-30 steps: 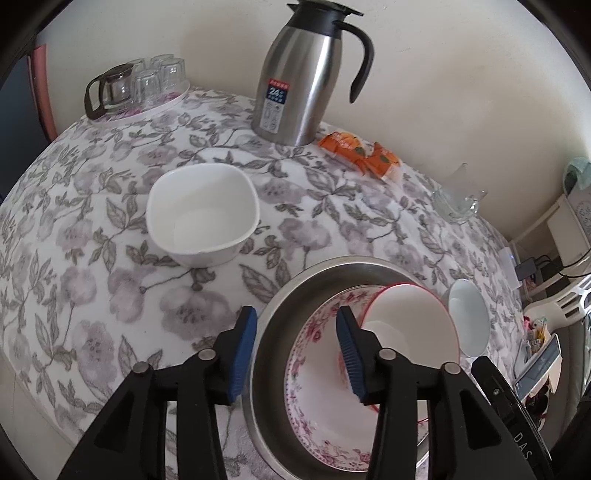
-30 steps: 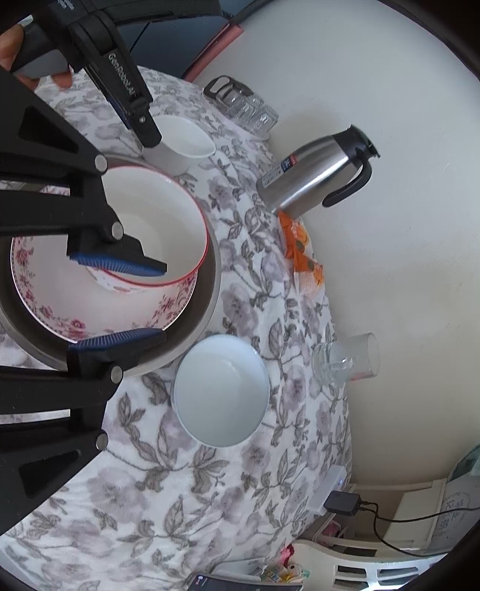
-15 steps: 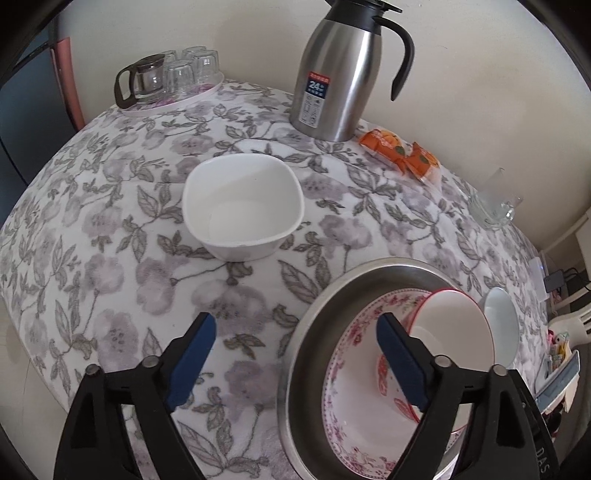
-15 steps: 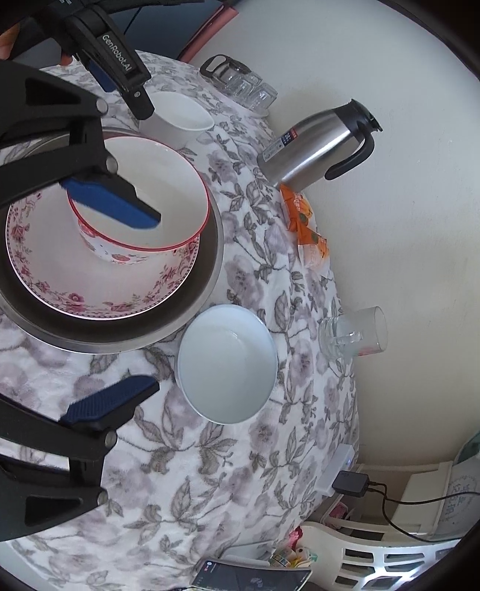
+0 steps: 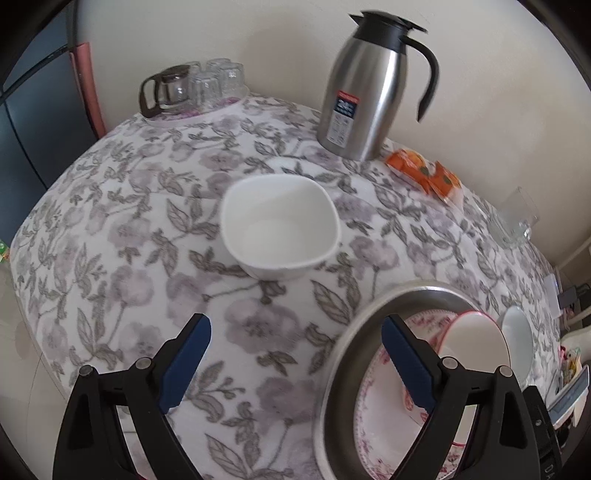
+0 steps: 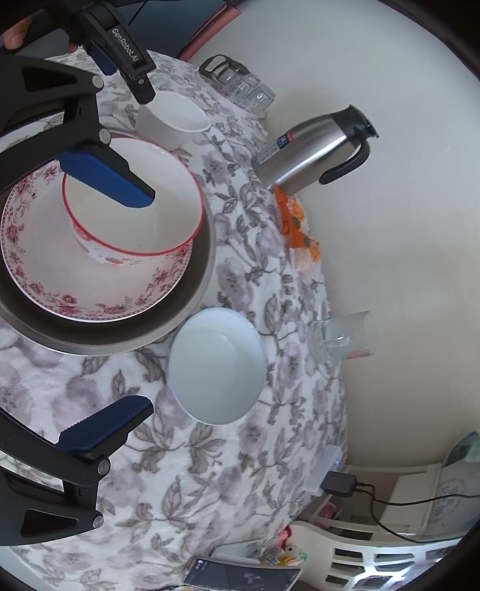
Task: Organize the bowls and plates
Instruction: 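Withdraw both tools and move toward the white square bowl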
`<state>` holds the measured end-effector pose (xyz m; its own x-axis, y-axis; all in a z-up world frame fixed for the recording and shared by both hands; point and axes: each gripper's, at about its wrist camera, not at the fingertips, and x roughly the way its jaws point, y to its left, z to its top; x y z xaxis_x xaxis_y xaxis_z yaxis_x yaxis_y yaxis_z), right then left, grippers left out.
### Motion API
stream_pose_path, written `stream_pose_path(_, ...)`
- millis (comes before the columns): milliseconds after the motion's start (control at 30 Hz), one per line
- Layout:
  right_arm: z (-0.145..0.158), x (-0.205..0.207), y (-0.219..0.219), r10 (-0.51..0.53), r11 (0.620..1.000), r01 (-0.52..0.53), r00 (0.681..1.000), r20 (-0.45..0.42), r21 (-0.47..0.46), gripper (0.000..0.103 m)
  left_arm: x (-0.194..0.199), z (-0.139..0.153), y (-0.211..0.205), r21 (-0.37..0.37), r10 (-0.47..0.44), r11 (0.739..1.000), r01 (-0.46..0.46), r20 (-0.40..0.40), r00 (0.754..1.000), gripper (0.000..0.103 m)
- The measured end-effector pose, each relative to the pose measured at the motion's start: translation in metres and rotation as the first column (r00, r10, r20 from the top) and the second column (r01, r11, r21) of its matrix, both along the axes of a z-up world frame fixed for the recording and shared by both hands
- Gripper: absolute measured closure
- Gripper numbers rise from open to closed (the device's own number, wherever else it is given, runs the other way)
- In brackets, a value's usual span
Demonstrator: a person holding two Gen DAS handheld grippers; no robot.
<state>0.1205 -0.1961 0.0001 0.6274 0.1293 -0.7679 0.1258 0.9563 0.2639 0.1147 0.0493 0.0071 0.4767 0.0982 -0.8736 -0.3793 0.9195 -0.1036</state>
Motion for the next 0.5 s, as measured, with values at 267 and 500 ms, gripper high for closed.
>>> stream_pose_path(267, 0.018, -0.003, 0.021, 0.058, 0.998, -0.057, 0.996, 0.074, -0.007, 0.000, -0.009, 0.015, 0.033, 0.012, 0.082, 0.996, -0.083, 0.056, 0.995, 0.009)
stream_pose_path(500, 0.033, -0.007, 0.061, 0.160, 0.987, -0.158, 0.978, 0.135, -0.024, 0.000, -0.019, 0.022, 0.067, -0.024, 0.174, 0.985, -0.172, 0.083, 0.981, 0.009)
